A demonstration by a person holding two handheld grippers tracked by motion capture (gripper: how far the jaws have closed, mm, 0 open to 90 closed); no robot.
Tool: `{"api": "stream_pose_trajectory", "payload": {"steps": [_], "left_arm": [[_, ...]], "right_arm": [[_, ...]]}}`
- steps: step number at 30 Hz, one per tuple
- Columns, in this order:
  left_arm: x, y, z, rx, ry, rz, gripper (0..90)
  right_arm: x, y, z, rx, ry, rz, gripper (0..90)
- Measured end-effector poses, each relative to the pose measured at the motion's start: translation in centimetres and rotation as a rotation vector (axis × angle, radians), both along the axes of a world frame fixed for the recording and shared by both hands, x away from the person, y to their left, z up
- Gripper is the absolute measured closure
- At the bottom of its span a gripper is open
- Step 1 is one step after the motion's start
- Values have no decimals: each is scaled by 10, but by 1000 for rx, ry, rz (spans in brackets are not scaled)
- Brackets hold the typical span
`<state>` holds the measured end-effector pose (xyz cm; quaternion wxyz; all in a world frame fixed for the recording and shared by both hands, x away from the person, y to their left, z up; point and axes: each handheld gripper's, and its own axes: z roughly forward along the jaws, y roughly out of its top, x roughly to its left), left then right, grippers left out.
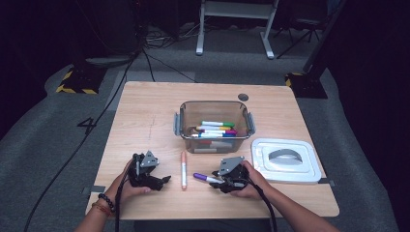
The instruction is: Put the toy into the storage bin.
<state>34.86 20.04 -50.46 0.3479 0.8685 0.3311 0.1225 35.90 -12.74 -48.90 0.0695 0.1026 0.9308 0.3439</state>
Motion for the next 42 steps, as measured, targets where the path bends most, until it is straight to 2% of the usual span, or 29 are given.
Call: {"api": "stream_pose_trajectory", "payload": {"steps": [7, 8, 9, 11, 13, 17, 20, 23, 24, 25, 26, 31, 32, 33, 34, 38, 42], "left_arm": [[0, 0, 0, 2, -1, -2, 124], [0, 0, 0, 2, -1, -1, 124], [0, 0, 0, 2, -1, -1, 124], [0, 0, 0, 2, -1, -1, 124], [0, 0, 0, 2, -1, -1, 124], [0, 0, 0, 0, -1, 0, 124], [0, 0, 0, 1, -1, 0, 124], [0, 0, 0, 0, -1, 0, 125], [0, 0, 0, 0, -1, 0, 124], [0, 0, 0, 0, -1, 0, 125], [0, 0, 0, 0, -1, 0, 124], [0, 0, 0, 1, -1, 2, 124], [0, 0, 0, 1, -1, 2, 125], [0, 0, 0, 1, 0, 3, 124], [0, 0, 0, 1, 0, 3, 124], [0, 0, 0, 1, 0, 3, 124], [0, 0, 0, 1, 0, 3, 125]], "right_arm": [[8, 26, -3, 37, 16, 3, 535], [9, 29, -4, 45, 29, 2, 560], [10, 33, -4, 52, 39, 7, 643], [7, 34, -4, 51, 27, 13, 744], [5, 33, -3, 46, 11, 20, 751], [7, 27, -2, 33, 15, 23, 752], [8, 22, 1, 49, 18, 21, 752], [8, 9, 13, 91, 7, 9, 753], [8, 9, 13, 91, 7, 9, 753], [7, 2, 21, 113, -3, 5, 753], [7, 2, 21, 113, -3, 5, 753], [8, -21, 45, 178, -35, -33, 753], [8, -21, 45, 178, -35, -33, 753], [7, -26, 54, 201, -39, -42, 752], [7, -26, 54, 201, -39, -42, 752], [4, -33, 77, 235, -84, -47, 753], [3, -38, 93, 253, -107, -50, 752]]}}
